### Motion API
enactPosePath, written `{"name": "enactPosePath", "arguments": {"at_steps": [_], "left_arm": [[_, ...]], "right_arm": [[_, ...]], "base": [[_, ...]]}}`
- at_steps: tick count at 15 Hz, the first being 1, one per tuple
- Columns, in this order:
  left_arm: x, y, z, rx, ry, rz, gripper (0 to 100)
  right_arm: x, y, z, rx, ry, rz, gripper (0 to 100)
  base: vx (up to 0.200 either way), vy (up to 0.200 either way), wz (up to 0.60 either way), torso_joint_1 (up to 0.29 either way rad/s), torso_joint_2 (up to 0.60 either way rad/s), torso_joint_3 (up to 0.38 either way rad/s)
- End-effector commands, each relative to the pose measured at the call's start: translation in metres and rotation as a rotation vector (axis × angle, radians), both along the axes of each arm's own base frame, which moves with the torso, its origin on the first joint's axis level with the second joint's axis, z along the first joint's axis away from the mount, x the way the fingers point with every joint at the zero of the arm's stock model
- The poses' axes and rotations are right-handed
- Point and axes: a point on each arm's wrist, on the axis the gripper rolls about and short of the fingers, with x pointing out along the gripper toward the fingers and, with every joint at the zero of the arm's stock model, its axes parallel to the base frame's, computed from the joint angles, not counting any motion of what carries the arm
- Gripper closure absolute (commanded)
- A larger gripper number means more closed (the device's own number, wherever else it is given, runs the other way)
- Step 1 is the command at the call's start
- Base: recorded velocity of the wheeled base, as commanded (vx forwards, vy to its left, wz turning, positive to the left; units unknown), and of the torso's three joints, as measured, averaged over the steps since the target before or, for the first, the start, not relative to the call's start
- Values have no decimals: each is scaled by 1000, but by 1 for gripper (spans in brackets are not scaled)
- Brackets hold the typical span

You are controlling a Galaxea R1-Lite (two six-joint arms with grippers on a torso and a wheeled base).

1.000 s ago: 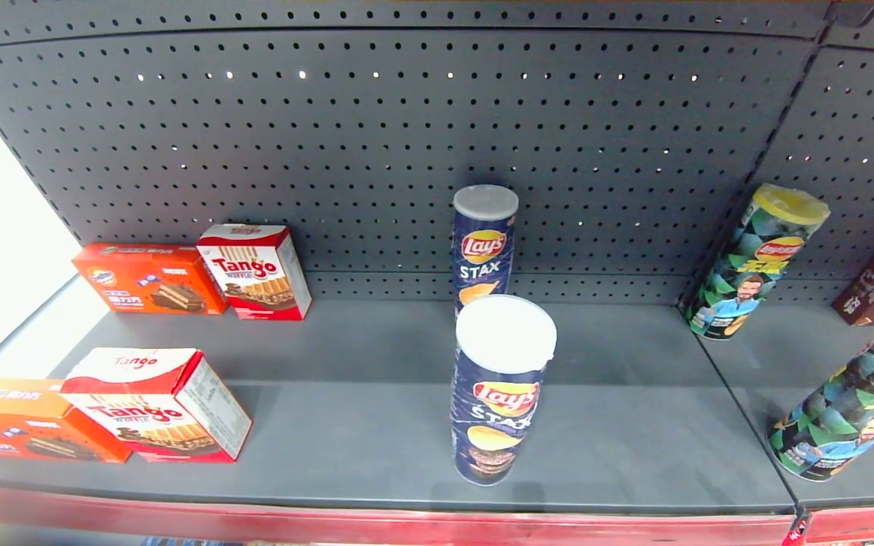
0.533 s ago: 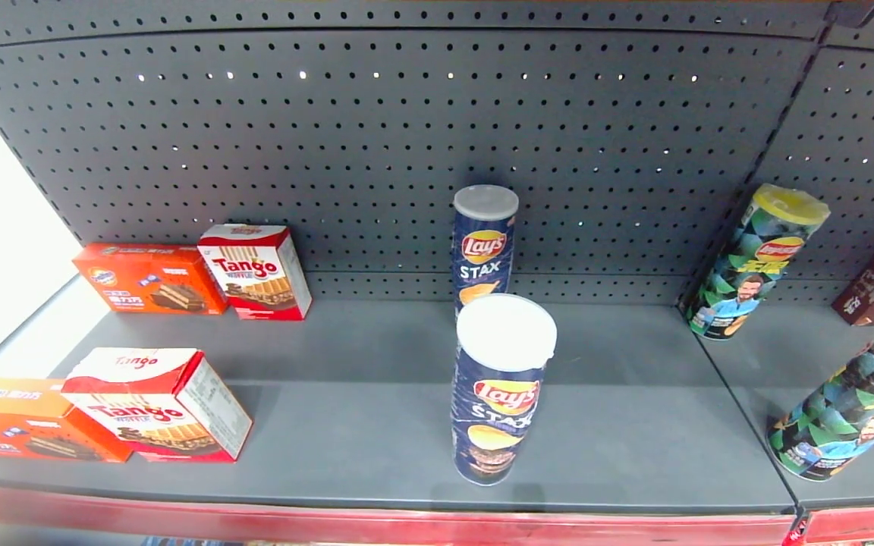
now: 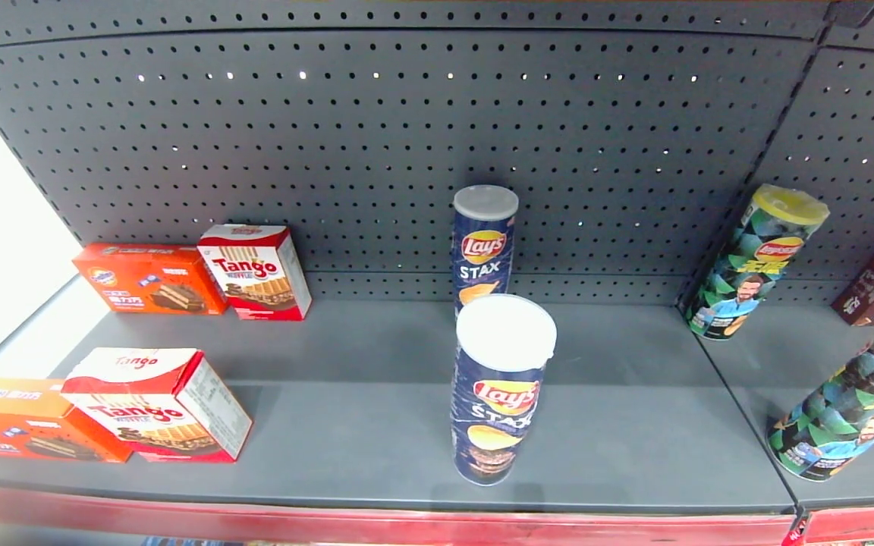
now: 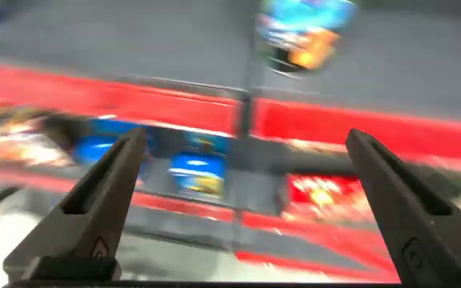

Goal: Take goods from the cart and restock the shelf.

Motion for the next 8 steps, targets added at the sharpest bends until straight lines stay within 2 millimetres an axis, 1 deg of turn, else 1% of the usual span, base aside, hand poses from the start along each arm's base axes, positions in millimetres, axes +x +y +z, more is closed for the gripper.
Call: {"name": "enactPosePath", "arguments": {"at_steps": [1,2,4,7,8], "left_arm": [[0,0,0,0,1,1,0],[0,0,0,0,1,1,0],[0,0,0,0,1,-1,0],[0,0,0,-1,1,2,0],[0,0,0,-1,1,2,0]], "right_arm": [[-9,2,-2,47,-108,-216,0],[-8,2,-3,83,-122,-225,0],[-7,3,-3,93,-138,-175,0],[-9,3,-4,82,-142,-10,0],[-9,3,-5,76,-144,-2,0]], "base": [[0,0,0,0,0,0],[0,0,0,0,0,0],[0,0,0,0,0,0],[0,0,0,0,0,0],[0,0,0,0,0,0]]}}
